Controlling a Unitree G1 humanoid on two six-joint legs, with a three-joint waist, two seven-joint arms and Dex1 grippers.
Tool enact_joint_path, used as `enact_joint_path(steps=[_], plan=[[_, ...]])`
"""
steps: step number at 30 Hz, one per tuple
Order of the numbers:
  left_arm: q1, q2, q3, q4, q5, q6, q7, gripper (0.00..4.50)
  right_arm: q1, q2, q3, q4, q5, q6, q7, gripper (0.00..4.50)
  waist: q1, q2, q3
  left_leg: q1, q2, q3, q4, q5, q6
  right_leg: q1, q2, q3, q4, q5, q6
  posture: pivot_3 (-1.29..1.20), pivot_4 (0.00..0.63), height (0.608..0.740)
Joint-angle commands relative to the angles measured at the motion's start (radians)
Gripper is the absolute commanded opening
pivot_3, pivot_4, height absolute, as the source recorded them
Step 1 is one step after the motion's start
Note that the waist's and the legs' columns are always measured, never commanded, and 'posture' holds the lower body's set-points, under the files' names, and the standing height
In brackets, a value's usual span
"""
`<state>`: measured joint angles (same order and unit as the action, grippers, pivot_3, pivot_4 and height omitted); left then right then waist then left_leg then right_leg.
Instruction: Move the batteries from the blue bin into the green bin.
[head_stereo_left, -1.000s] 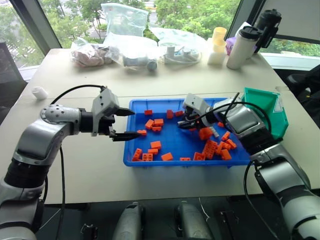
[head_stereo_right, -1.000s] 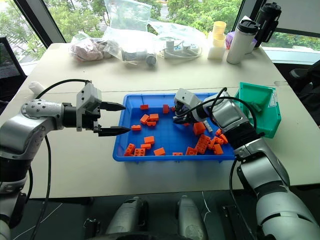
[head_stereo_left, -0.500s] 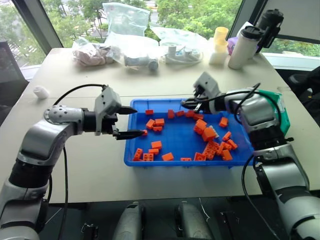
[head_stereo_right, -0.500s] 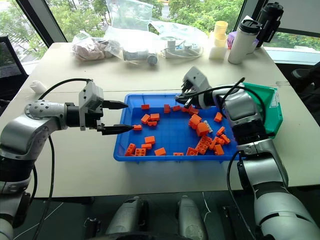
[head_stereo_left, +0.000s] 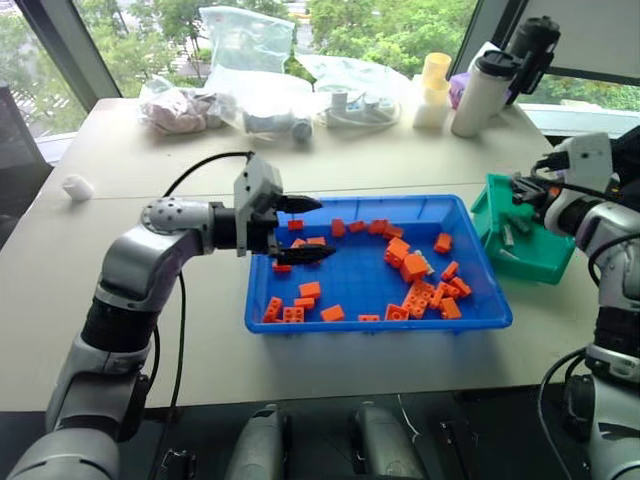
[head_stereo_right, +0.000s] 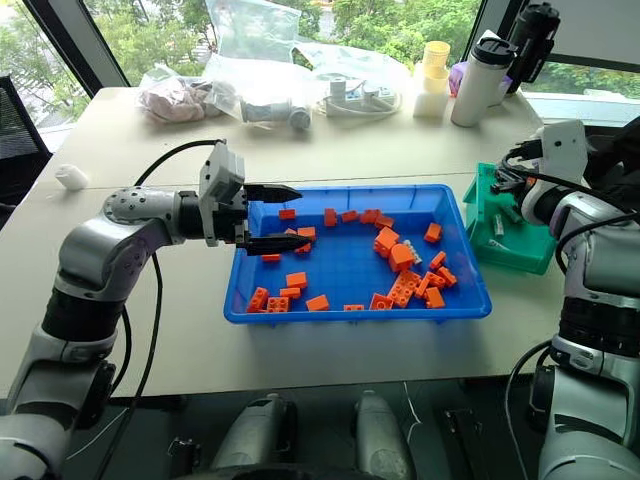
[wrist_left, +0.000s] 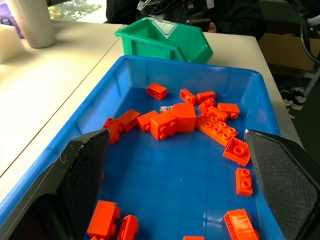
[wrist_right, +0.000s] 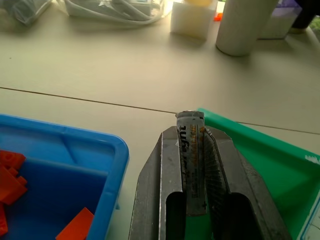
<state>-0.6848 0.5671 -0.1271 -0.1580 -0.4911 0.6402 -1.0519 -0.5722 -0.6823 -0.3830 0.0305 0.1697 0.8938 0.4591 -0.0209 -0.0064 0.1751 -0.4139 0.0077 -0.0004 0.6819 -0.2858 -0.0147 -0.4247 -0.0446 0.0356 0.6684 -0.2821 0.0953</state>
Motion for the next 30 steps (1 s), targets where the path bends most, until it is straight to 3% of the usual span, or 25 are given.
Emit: enact_joint_path(steps=[1,7,14,18,22,27,30], plan=[[-0.02,0.005,0.007,-0.012,0.0,-0.021,-0.011,4.5,-0.019,-0.008,-0.008,0.037,-0.022,-0.042,-0.066,0.0,-0.001,0.0,0.0,0.001,0.0,0.001,0.0,0.0,0.0,0.0,0.0,0.001,0.0,0.0,0.0,0.0,0.15,0.74],[-0.008,0.012,0.018,-0.03,-0.005,-0.009,-0.001,4.5,-0.023,-0.024,0.015,0.136,-0.037,-0.063,-0.11,0.0,0.006,0.0,0.0,0.002,0.0,0.003,-0.001,0.0,0.0,0.0,0.0,0.003,0.0,0.0,0.0,0.0,0.15,0.74],[0.003,0.034,0.032,-0.039,-0.009,-0.006,0.007,4.5,-0.056,-0.069,0.022,0.176,-0.036,-0.103,-0.124,3.41,0.007,0.0,0.0,0.002,0.0,0.003,-0.001,0.0,0.0,0.0,0.001,0.004,0.0,0.0,0.0,0.0,0.15,0.74],[0.007,0.055,0.038,-0.034,-0.009,-0.009,0.001,4.5,-0.074,-0.119,0.036,0.102,-0.011,-0.098,-0.076,3.41,0.006,0.0,0.0,0.002,0.0,0.003,-0.001,0.0,0.0,0.0,0.001,0.004,0.0,0.0,0.0,0.0,0.15,0.74],[0.011,0.077,0.042,-0.043,-0.039,0.012,-0.026,4.5,-0.086,-0.157,0.037,-0.089,0.15,0.045,0.084,3.41,0.004,0.0,0.0,0.002,0.0,0.003,-0.001,0.0,0.0,0.0,0.001,0.004,0.0,0.0,0.0,0.0,0.15,0.74],[0.027,0.096,0.004,-0.093,-0.065,0.044,-0.073,4.5,0.009,-0.207,0.08,-0.297,0.322,0.234,0.231,3.41,0.008,0.0,0.0,0.002,0.002,0.002,-0.001,0.0,0.001,0.001,0.002,0.004,-0.001,0.0,0.0,0.0,0.15,0.74],[0.041,0.109,-0.018,-0.126,-0.078,0.07,-0.093,4.5,0.07,-0.189,0.1,-0.355,0.366,0.299,0.228,3.41,0.011,0.0,0.0,0.002,0.001,0.001,0.0,0.0,0.001,0.003,0.001,0.004,-0.002,0.0,0.0,0.0,0.15,0.74]])
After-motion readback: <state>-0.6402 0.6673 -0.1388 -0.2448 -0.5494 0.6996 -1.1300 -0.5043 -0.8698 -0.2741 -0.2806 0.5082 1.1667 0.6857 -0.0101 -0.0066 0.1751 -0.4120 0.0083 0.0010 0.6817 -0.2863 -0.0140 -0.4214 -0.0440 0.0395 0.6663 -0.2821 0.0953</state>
